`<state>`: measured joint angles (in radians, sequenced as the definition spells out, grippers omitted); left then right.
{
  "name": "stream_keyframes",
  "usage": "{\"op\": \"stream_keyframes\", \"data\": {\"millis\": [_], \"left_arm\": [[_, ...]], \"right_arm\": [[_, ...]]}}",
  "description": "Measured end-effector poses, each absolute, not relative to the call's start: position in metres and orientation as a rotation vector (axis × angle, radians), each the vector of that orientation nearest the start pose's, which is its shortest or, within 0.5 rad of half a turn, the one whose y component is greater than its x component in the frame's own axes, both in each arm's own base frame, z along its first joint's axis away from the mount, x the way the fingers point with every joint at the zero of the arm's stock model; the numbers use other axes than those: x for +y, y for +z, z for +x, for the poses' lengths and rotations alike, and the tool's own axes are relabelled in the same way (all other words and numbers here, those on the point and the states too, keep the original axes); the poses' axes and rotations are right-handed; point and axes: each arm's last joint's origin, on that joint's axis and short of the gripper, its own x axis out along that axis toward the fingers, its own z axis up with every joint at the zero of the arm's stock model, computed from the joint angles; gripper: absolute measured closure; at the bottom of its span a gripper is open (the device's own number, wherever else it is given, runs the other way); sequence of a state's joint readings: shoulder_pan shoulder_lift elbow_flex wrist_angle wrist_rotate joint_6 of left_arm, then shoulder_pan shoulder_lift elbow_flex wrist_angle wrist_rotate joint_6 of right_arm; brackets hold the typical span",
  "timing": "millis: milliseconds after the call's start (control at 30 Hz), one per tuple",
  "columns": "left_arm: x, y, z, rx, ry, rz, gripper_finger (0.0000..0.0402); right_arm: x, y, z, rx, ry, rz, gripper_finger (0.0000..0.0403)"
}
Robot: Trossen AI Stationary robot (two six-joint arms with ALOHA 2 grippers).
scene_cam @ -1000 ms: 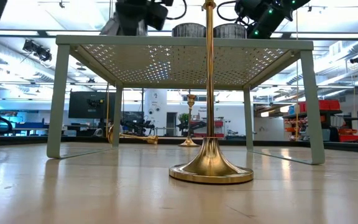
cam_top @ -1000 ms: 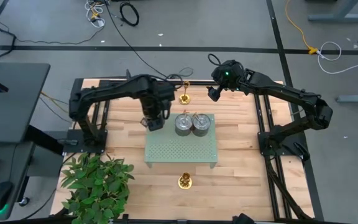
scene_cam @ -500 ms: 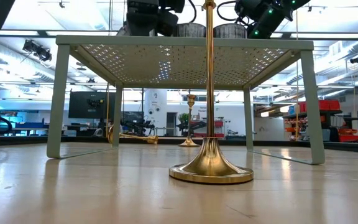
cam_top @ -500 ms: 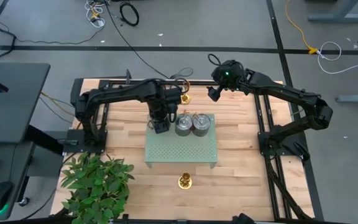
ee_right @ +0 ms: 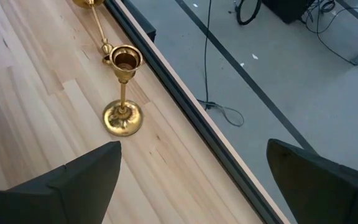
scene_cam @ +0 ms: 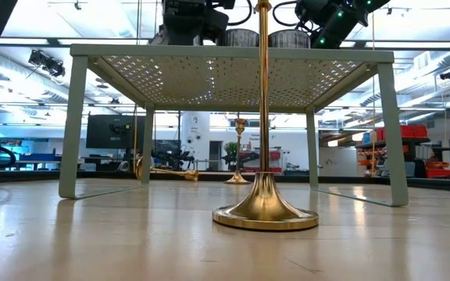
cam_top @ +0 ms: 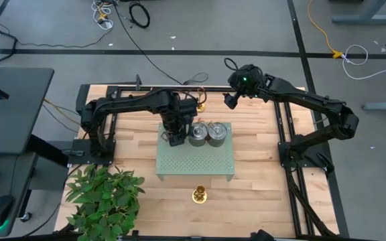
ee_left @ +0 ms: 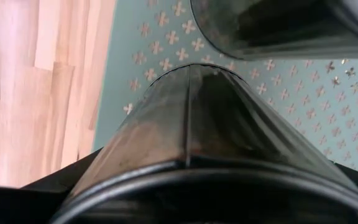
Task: Pick & Place candle stick holders
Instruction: Put the orange scented candle on the shelf
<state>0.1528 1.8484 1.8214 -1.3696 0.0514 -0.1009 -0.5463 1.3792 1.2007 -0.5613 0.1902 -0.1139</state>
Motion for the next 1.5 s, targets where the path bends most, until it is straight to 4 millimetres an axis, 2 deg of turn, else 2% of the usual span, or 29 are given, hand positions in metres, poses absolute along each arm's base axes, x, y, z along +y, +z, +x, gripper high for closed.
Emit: {"op": "stream_keyframes", "data": {"millis": [200, 367, 567, 767, 967, 1167, 1500], "left_arm": [[0.0504, 0.3158, 0.3529, 1.376, 0.111, -0.259, 0.0016], [0.0491, 0.3159, 0.3536, 1.371, 0.104, -0.254, 0.0040], [0.0493, 0.3161, 0.3538, 1.367, 0.107, -0.256, 0.0013], [0.0491, 0.3160, 0.3534, 1.372, 0.115, -0.265, 0.0034], [0.0491, 0.3160, 0.3532, 1.373, 0.117, -0.265, 0.0009], [0.0490, 0.3167, 0.3529, 1.370, 0.113, -0.263, 0.0018], [0.0487, 0.3163, 0.3510, 1.390, 0.111, -0.266, 0.0008]], "right_arm": [[-0.1567, 0.3134, 0.2471, 0.782, -0.658, 0.030, 0.0003], [-0.1566, 0.3134, 0.2471, 0.782, -0.658, 0.030, 0.0003], [-0.1566, 0.3134, 0.2471, 0.782, -0.658, 0.030, 0.0003], [-0.1566, 0.3133, 0.2471, 0.783, -0.658, 0.031, 0.0003], [-0.1566, 0.3133, 0.2471, 0.783, -0.658, 0.031, 0.0003], [-0.1566, 0.3133, 0.2471, 0.781, -0.659, 0.035, 0.0003], [-0.1566, 0.3133, 0.2471, 0.780, -0.660, 0.038, 0.0003]]}}
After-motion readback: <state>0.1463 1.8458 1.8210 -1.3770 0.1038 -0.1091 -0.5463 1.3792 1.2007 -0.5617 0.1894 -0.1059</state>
